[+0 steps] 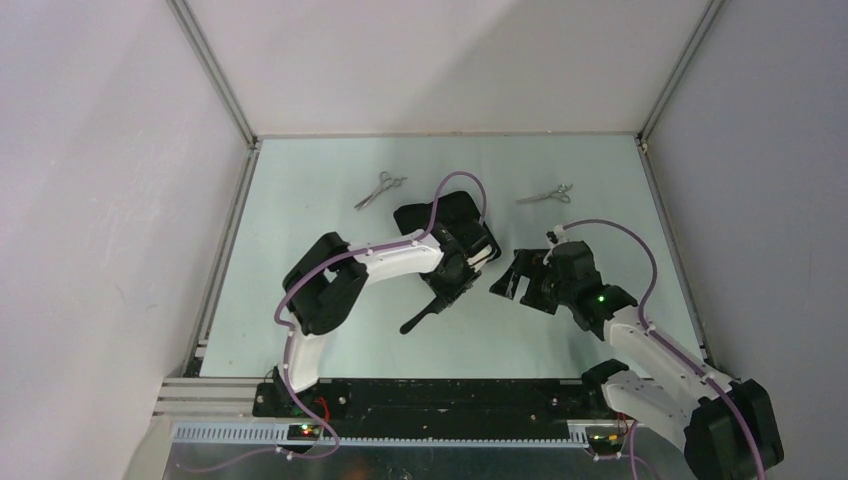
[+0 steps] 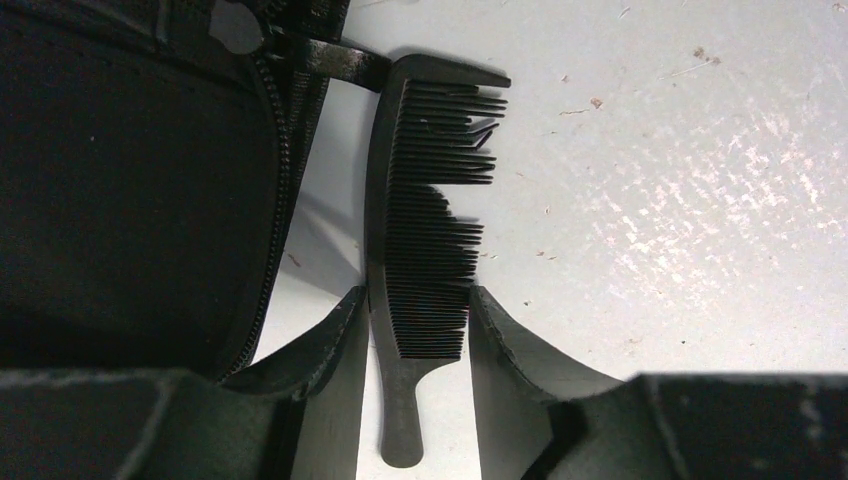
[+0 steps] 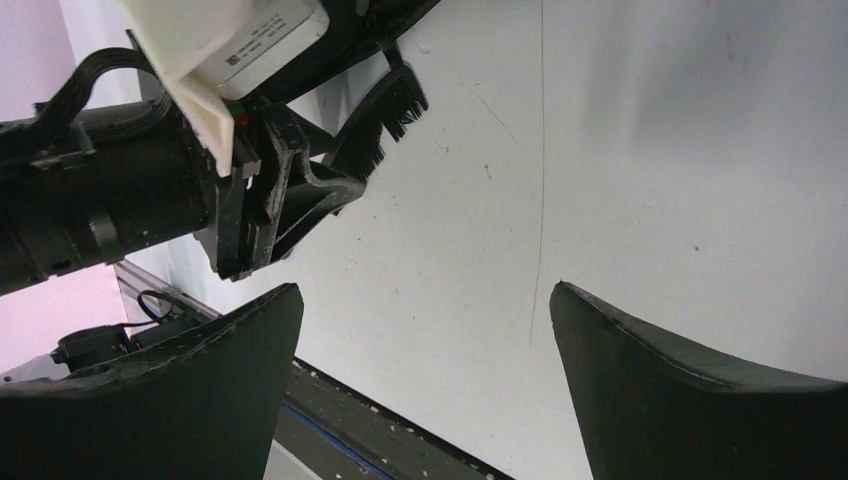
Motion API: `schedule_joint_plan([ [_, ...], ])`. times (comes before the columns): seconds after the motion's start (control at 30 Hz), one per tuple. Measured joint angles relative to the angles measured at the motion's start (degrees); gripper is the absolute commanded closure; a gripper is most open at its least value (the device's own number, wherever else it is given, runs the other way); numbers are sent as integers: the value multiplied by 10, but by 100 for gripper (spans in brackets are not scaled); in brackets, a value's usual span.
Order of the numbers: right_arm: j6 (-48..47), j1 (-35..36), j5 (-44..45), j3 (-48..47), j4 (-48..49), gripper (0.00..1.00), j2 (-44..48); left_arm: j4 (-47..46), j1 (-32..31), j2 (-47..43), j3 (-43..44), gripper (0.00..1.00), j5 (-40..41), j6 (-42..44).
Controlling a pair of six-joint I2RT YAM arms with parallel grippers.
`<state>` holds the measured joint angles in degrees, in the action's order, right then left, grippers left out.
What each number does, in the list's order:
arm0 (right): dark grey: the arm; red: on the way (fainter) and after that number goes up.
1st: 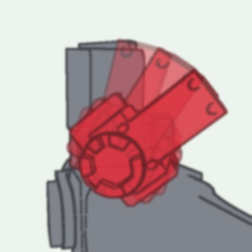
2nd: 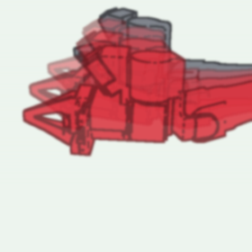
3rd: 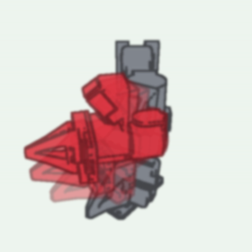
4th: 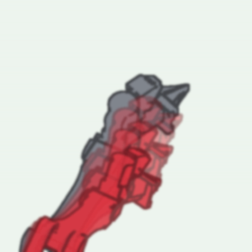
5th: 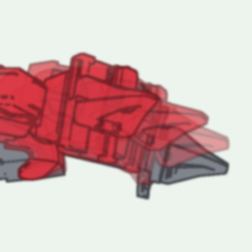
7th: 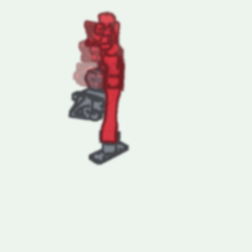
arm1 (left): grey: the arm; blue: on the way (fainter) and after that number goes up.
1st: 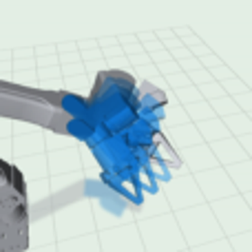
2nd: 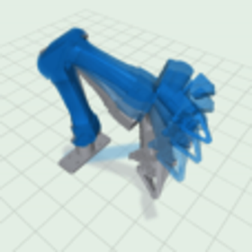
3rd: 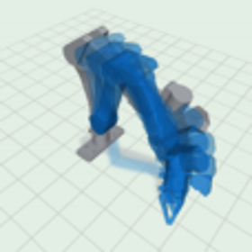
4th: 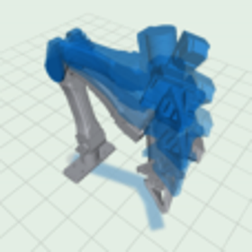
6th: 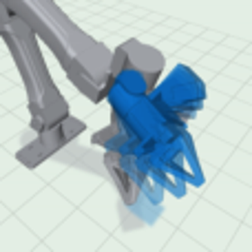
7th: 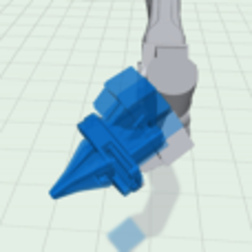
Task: Sort the hair-cutting tools
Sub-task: Pick up the comb at the center of the board.
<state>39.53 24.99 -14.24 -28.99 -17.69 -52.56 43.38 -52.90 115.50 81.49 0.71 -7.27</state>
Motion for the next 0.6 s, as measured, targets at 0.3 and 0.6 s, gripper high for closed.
schedule_joint_plan([
  [0.3, 65, 39, -6, 20, 100, 5, -79, -13, 4, -10, -13, 86, -16, -3],
  [0.6, 104, 53, 0, 32, 190, 16, -144, -39, 29, -26, -37, 91, -70, -9],
])
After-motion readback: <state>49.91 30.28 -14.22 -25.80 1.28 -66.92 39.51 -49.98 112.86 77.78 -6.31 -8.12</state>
